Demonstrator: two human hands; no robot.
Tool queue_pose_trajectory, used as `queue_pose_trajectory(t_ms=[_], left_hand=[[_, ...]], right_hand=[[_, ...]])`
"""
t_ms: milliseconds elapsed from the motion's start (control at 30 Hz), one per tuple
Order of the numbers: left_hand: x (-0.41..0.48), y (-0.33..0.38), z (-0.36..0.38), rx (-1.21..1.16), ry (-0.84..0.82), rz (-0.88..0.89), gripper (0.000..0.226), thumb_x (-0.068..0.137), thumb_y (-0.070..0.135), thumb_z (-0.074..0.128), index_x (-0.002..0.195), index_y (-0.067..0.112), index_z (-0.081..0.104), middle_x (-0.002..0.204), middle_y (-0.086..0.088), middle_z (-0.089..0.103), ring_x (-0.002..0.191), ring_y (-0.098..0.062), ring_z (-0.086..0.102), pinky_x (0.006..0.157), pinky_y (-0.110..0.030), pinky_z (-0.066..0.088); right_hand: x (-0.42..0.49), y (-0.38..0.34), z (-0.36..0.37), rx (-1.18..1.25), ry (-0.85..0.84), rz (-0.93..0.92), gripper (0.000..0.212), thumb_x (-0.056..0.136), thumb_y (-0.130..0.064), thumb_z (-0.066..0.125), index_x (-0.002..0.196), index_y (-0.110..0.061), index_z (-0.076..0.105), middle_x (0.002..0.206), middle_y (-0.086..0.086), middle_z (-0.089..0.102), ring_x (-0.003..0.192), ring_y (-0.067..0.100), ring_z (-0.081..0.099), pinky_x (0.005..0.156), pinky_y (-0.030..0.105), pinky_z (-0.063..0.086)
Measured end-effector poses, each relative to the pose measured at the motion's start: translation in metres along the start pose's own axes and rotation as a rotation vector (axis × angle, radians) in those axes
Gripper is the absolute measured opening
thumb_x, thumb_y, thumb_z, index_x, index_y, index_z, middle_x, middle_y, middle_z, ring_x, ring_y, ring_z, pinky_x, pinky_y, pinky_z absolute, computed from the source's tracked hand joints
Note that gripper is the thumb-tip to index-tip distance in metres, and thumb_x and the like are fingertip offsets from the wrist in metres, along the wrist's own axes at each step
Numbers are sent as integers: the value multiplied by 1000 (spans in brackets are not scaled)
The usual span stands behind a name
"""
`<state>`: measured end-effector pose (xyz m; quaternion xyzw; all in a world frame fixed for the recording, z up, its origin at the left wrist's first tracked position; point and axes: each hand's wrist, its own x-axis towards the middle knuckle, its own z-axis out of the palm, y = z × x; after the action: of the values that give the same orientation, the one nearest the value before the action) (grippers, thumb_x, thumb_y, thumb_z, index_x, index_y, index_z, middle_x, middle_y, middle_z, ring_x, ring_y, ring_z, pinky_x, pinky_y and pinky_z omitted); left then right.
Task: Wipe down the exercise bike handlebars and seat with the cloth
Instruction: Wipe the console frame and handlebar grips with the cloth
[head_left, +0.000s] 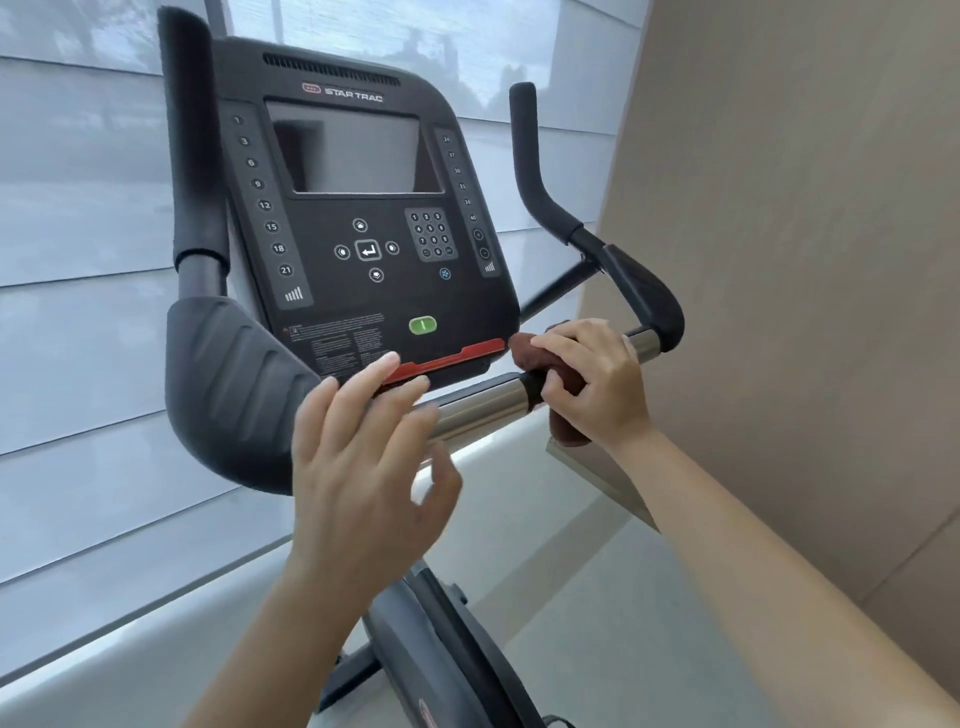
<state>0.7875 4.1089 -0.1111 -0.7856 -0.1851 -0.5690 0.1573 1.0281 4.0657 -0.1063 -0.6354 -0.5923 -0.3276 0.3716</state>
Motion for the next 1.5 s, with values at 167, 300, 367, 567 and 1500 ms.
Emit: queue_pose_trajectory(t_ms=[167,300,367,567,1500], left_hand=[[22,46,47,-27,-288,-34,38,78,18,59,112,3,62,121,-16,60,116,-33,53,98,-49,38],[35,66,84,26,-404,-86,41,77,21,63,114,4,61,119,-14,62,111,-31,57,91,-46,46],[38,71,100,87,-416,-99,40,79,26,61,114,6,61,117,-10,64,106,-27,59,84,-40,48],[33,77,123,245,-292,-194,26,83,35,56,92,13,67,83,1,68,70,-20,60,60,-33,40],[21,67,135,418,-95,-4,29,88,39,56,85,13,68,72,2,65,58,-19,58,56,-30,26]], right_hand=[[4,46,-9,43,-31,92,32,77,-20,48,100,-9,68,96,10,67,93,28,58,88,41,46],[10,82,-19,83,-68,225,38,77,-23,42,101,-8,68,99,10,66,97,30,54,86,54,44],[10,83,-15,96,-31,244,38,78,-23,41,100,-10,69,99,9,66,98,28,53,87,51,44],[-5,64,10,175,134,51,31,76,-20,48,98,-13,69,96,5,68,94,22,56,88,37,43],[71,91,-14,340,-877,-138,34,79,-28,46,105,-45,59,102,-24,62,99,2,55,91,26,43]])
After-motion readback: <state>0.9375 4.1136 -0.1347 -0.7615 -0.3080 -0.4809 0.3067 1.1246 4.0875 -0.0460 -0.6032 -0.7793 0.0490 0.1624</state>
